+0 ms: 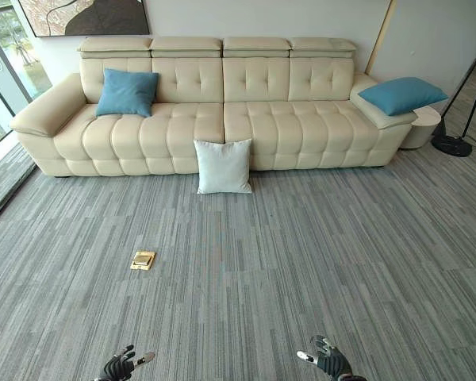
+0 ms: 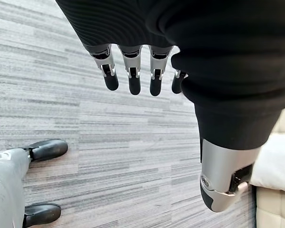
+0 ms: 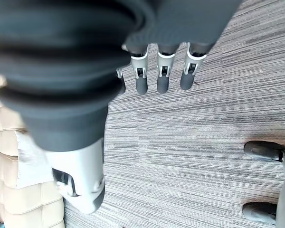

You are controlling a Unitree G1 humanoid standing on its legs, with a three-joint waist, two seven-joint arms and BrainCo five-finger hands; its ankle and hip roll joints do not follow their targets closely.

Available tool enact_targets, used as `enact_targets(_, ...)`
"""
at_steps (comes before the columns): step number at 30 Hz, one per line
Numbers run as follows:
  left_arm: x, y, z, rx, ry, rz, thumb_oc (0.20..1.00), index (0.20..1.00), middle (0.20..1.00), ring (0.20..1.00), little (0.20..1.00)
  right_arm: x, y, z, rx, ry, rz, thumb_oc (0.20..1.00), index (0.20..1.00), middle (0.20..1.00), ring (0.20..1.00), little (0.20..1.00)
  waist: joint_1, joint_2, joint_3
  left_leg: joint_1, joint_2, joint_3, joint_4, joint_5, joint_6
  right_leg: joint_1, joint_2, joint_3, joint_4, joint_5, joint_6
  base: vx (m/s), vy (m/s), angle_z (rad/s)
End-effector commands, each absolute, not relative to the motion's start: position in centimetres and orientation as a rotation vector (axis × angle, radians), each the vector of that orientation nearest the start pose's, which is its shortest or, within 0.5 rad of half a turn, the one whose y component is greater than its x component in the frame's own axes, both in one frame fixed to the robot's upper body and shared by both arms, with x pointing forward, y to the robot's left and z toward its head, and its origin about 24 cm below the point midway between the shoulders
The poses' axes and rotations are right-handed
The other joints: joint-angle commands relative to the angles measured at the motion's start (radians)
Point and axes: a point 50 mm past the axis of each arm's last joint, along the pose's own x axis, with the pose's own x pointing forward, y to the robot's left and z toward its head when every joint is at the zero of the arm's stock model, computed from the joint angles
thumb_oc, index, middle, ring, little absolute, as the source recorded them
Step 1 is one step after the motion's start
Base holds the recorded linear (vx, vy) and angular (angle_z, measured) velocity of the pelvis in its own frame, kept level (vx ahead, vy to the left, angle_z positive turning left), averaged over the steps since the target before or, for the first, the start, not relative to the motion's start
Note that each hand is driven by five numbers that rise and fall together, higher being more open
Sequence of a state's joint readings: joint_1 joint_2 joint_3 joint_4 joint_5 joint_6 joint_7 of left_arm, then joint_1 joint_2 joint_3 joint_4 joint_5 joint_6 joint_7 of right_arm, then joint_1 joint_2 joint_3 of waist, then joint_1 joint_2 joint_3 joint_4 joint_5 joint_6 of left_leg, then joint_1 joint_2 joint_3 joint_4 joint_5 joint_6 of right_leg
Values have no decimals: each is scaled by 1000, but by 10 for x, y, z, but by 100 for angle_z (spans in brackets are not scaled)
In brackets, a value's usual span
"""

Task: Pick up all the scattered cushions and arrange them neatly on the sofa.

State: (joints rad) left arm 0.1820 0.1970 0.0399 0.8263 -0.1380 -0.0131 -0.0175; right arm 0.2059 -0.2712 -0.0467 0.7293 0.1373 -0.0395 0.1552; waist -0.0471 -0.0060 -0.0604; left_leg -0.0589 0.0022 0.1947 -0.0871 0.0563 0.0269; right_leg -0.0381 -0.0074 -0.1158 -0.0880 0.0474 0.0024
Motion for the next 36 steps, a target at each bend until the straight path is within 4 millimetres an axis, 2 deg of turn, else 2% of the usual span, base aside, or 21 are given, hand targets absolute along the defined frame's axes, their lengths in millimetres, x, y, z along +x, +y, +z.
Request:
enact_targets(1,124,229,-134,40,896,193,1000,1000,1000,1000,1000,136,-246,-112,-66,773,-57,1000,1000,1000,1000,1000,-7,9,-14,56,52,-47,0,-68,-76,4,-40,-52,1,-55,47,0,0,0)
enact_targets(12,125,223,-134,4,891,172,1000,1000,1000,1000,1000,136,-241,-114,-62,770,-47,1000,1000,1000,1000,1000,-3,9,-13,57,50,-51,0,-67,-77,7,-40,-57,1,-56,48,0,0,0)
enact_targets(36,124,223,-135,3,899,188,1000,1000,1000,1000,1000,140,-237,-113,-59,762,-33,1000,1000,1000,1000,1000,-1,8,-10,57,51,-55,0,-68,-77,8,-38,-59,1,-59,48,0,0,0)
